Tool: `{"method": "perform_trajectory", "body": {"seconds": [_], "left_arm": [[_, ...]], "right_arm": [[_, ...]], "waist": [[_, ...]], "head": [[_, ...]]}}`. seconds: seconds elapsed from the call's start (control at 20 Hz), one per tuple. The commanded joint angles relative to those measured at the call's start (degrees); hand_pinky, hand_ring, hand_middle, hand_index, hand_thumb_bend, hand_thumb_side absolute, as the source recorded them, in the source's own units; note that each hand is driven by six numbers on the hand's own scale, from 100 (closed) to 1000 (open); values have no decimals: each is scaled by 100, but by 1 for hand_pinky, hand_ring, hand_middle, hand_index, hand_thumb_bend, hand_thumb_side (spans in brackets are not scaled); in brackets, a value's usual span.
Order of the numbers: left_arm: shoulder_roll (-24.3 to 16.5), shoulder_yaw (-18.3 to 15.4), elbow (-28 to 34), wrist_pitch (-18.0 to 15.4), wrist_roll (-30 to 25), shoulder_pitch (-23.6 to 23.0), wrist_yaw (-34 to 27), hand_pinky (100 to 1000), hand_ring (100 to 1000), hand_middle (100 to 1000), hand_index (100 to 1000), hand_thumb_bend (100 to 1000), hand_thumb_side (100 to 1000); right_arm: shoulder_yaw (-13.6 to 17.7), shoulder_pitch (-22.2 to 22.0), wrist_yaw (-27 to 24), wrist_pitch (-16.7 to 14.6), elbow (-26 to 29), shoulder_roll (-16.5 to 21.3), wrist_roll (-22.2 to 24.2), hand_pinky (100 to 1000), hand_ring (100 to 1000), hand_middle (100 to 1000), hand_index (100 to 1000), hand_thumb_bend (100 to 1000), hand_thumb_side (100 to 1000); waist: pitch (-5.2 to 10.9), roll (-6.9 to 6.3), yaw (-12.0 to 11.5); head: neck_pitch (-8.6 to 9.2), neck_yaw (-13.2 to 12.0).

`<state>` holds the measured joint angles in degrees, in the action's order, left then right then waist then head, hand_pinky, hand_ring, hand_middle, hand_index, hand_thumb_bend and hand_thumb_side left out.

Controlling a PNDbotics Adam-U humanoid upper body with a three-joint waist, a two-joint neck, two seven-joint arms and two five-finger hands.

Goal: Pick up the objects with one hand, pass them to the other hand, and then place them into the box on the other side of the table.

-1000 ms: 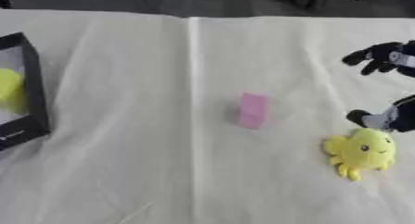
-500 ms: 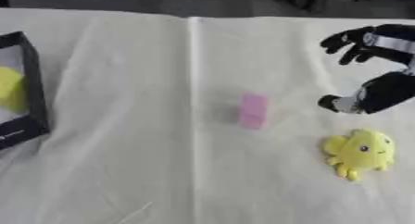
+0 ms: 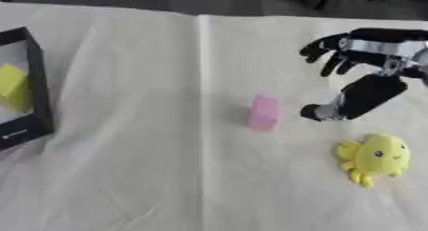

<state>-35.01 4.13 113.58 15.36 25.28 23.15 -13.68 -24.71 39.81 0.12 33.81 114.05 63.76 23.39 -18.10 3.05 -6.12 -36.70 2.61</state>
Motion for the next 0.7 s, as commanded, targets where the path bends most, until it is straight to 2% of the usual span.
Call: {"method": "perform_trajectory", "body": {"seconds": [0.05, 0.3, 0.7], "left_arm": [[-98, -21, 101, 16, -6, 66, 5, 887, 807, 799, 826, 100, 786], [-87, -14, 101, 36, -8, 46, 9, 887, 807, 798, 825, 100, 786], [-66, -15, 101, 41, 0, 25, 18, 887, 807, 797, 823, 100, 786]], "right_arm": [[-232, 273, -173, 313, 54, -8, -244, 818, 785, 874, 953, 443, 275], [-637, 642, -140, 739, 54, -251, -375, 820, 789, 873, 952, 459, 260], [-974, 891, 59, 1373, 54, -596, -449, 837, 802, 872, 951, 492, 236]], "waist": [[172, -15, -5], [179, -25, 8], [177, -43, 21]], "head": [[-30, -19], [-41, -19], [-49, -39]]}}
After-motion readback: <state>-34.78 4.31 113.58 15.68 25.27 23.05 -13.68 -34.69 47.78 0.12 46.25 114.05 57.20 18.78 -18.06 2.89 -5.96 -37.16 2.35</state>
